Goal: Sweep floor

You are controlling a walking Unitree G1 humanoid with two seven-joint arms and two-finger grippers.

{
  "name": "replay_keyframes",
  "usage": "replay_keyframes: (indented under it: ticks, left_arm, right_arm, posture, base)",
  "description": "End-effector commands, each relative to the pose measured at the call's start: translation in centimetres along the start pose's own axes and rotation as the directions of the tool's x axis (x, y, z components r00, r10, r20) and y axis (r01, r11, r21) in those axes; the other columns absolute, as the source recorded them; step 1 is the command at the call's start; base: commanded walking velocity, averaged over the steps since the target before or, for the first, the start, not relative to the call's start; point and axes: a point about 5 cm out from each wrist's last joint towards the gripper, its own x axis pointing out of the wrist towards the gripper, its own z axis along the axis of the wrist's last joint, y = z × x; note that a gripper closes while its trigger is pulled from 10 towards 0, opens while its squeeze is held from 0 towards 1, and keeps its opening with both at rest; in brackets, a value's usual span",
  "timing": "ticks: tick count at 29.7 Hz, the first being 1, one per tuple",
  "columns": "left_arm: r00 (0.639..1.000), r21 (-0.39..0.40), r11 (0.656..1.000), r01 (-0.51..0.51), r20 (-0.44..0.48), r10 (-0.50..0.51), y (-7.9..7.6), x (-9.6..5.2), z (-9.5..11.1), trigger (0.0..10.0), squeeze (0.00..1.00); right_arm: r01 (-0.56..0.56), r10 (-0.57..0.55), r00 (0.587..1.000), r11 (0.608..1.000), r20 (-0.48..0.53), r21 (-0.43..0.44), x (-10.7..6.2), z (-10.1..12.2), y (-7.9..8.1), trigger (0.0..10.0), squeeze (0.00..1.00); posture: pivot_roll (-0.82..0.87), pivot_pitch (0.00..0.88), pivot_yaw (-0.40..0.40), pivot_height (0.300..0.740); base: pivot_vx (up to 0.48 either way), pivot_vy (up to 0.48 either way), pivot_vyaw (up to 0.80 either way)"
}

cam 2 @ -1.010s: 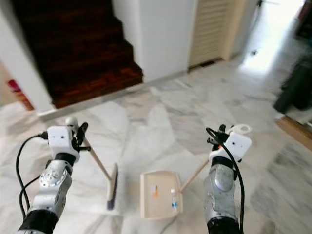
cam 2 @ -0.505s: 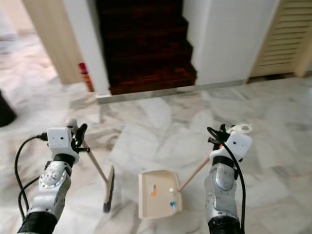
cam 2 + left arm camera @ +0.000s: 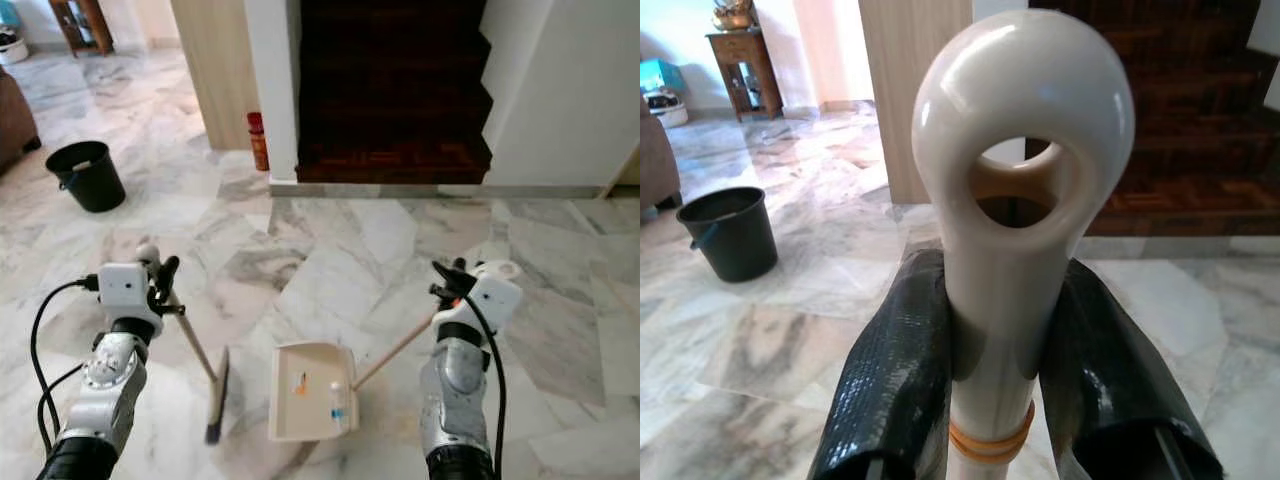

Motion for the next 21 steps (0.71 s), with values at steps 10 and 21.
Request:
replay_keyframes:
  ticks: [10,21]
  left_arm:
    - [0.998,0.014,1.000,0.010,0.058,-0.011,-0.10,0.57,1.44,10.0,0.00]
    - [0.999,0.017,1.000,0.007,0.050,-0.008,-0.04,0.49,1.39,10.0,0.00]
  right_arm:
    - [-0.036,0.036,0.997,0.999,0.068,0.001,0.62,1.58,0.87,10.0,0.00]
    - [-0.034,0.034,0.998,0.999,0.060,0.005,0.58,1.51,0.88,10.0,0.00]
  posture:
    - [-0.09,0.000,0.010,0.740]
    - [-0.08,0.000,0.010,0.740]
  base:
    - [0.000,0.000,0.19]
    - [0.000,0.000,0.71]
